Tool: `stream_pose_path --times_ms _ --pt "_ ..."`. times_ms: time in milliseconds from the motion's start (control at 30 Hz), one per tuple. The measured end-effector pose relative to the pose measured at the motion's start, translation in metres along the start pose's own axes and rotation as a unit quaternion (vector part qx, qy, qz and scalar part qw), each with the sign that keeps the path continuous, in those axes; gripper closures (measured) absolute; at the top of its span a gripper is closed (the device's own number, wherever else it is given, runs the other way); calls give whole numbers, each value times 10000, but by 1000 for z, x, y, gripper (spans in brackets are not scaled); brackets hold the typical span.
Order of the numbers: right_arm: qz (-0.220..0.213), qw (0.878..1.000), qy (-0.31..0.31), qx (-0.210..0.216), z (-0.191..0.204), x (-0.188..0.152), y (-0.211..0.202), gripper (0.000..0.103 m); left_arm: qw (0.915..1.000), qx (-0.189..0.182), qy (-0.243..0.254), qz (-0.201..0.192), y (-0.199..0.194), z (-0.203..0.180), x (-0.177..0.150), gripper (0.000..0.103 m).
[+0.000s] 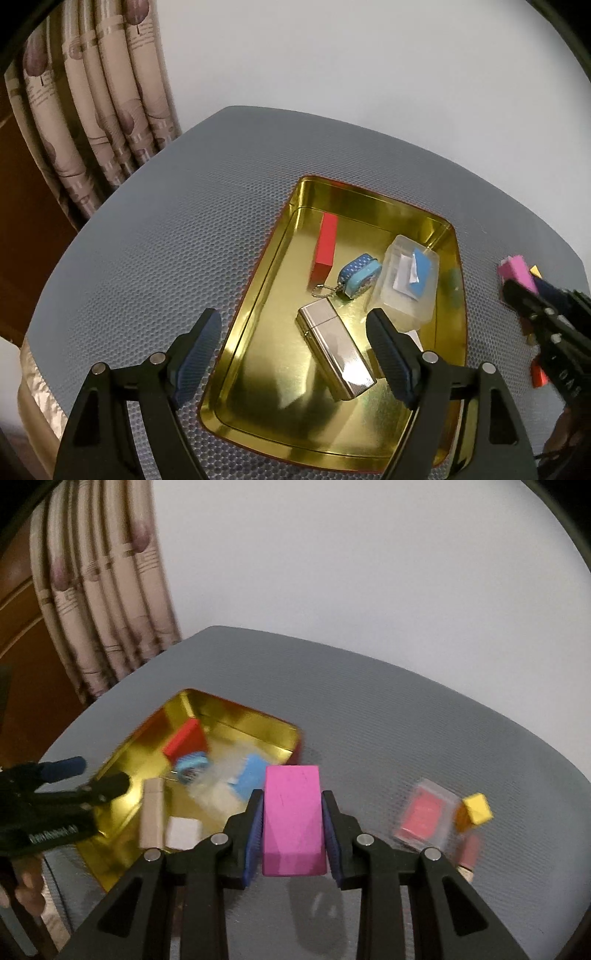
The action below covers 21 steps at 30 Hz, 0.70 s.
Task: Organize rigid objects
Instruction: 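Carry the pink block into the tin with the right gripper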
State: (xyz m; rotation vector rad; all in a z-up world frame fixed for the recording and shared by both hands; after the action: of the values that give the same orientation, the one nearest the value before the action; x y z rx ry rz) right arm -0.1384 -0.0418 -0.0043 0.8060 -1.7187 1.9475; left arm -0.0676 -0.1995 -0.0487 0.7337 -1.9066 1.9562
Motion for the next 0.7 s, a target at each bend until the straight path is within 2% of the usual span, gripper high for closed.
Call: stream_pose_path --times_ms 333,700 --pt "325 9984 -280 373 56 3 33 73 9986 0 -538 15 2 21 6 26" --pt "491 9967 -313 571 82 -4 51 73 9967 -175 -774 178 9 25 4 26"
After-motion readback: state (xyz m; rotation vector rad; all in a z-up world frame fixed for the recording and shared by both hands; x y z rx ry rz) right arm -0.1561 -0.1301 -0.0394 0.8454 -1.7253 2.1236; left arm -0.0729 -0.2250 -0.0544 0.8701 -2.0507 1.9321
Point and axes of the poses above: each gripper's, at about its wrist camera, not at the fingertips, and y roughly the way its jaws point, z to its left, x to its top, the point moved 4 cm from there along y, roughly the way its jaws point, and after that the axes turned 2 degrees about y, right-handed, at the moved point
